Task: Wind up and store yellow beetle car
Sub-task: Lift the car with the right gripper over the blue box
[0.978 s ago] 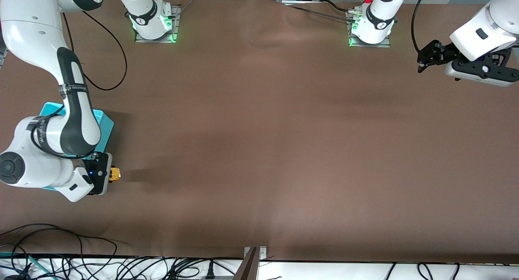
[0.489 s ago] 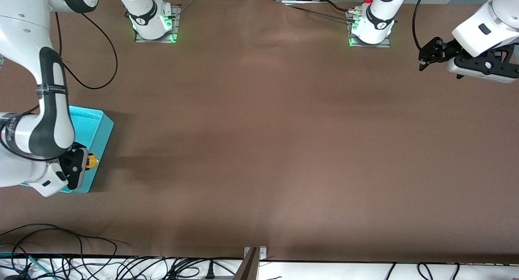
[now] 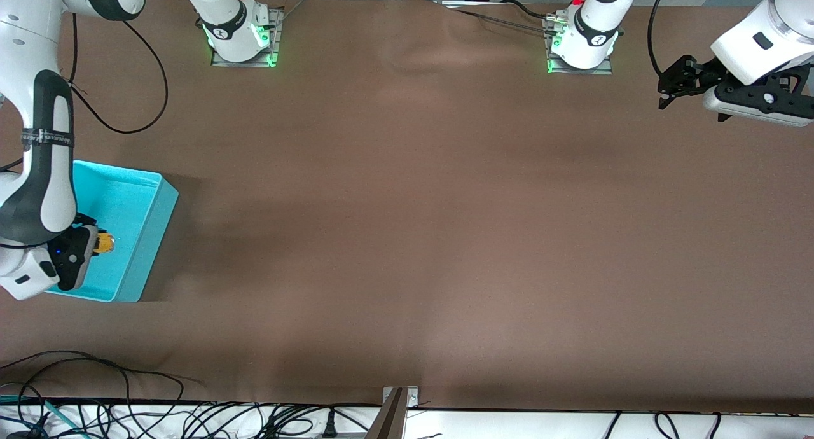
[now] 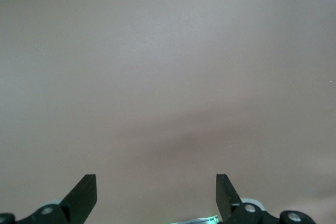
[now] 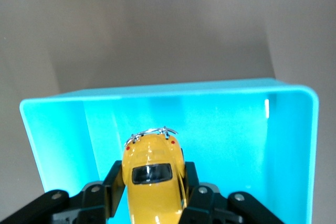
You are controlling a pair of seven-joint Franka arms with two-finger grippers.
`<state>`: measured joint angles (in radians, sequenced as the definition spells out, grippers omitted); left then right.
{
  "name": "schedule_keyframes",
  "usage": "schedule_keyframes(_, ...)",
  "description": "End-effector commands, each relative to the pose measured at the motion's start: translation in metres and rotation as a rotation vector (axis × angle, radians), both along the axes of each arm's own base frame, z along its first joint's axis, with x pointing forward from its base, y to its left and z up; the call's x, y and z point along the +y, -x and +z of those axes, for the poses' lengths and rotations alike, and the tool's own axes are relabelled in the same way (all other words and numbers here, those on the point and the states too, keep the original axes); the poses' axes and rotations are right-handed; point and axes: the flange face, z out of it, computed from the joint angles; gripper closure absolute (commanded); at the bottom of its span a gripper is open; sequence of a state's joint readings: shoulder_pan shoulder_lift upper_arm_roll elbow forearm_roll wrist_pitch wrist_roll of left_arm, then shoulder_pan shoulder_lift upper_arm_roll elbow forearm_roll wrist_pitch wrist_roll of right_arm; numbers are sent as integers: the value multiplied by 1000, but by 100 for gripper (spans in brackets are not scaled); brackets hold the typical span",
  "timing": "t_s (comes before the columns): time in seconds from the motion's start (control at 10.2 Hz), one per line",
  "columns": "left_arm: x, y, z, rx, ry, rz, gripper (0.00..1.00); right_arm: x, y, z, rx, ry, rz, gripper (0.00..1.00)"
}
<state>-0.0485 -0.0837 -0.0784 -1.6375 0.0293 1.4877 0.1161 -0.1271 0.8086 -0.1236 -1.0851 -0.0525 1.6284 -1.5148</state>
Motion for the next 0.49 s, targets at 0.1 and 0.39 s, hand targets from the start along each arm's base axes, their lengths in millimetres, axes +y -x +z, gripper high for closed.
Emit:
schedule_keyframes(0.1, -2, 5, 5, -15, -14, 10, 0, -26, 4, -15, -32, 6, 11, 100)
schedule_keyframes(0.39, -5, 6, 5, -15, -16, 31, 0, -38, 13, -45, -32, -16, 15, 100)
